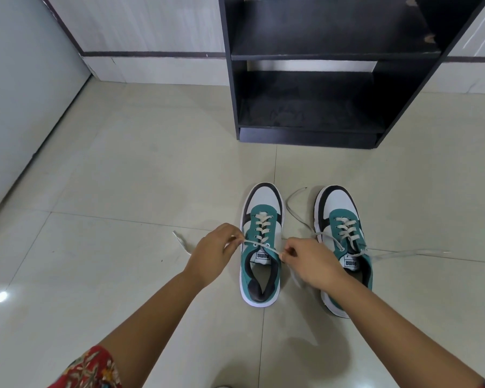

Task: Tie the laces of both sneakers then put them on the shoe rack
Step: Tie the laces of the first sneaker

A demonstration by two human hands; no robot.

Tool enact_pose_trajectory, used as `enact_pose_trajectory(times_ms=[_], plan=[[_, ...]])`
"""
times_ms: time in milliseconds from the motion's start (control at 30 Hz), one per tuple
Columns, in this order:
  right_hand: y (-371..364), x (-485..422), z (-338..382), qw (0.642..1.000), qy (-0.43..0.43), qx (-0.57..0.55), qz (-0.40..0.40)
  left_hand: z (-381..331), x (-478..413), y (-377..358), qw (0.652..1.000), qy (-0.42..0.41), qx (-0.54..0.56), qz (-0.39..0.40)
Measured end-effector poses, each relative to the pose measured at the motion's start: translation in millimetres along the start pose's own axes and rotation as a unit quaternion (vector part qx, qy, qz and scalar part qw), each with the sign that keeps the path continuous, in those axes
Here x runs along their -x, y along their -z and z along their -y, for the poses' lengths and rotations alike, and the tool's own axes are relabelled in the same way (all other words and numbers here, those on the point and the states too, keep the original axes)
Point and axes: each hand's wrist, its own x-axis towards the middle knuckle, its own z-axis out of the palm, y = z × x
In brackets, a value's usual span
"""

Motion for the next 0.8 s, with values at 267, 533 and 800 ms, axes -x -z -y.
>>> enact_pose_trajectory(times_ms=[267,533,800], plan=[[4.6,7.1,-5.4,0.980,0.042,-0.188,0.050,-4.2,-6.1,19.5,0.989,0.110,0.082,0.061],[22.7,13.3,21.4,0.877,0.111,-0.466,0.023,-44.9,-15.8,32.1,0.913,0.179,0.361,0.065],[16.8,3.9,29.1,0.846,0.099,-0.525,-0.002,-61.8,-13.3,31.3,0.928,0.085,0.359,0.041]])
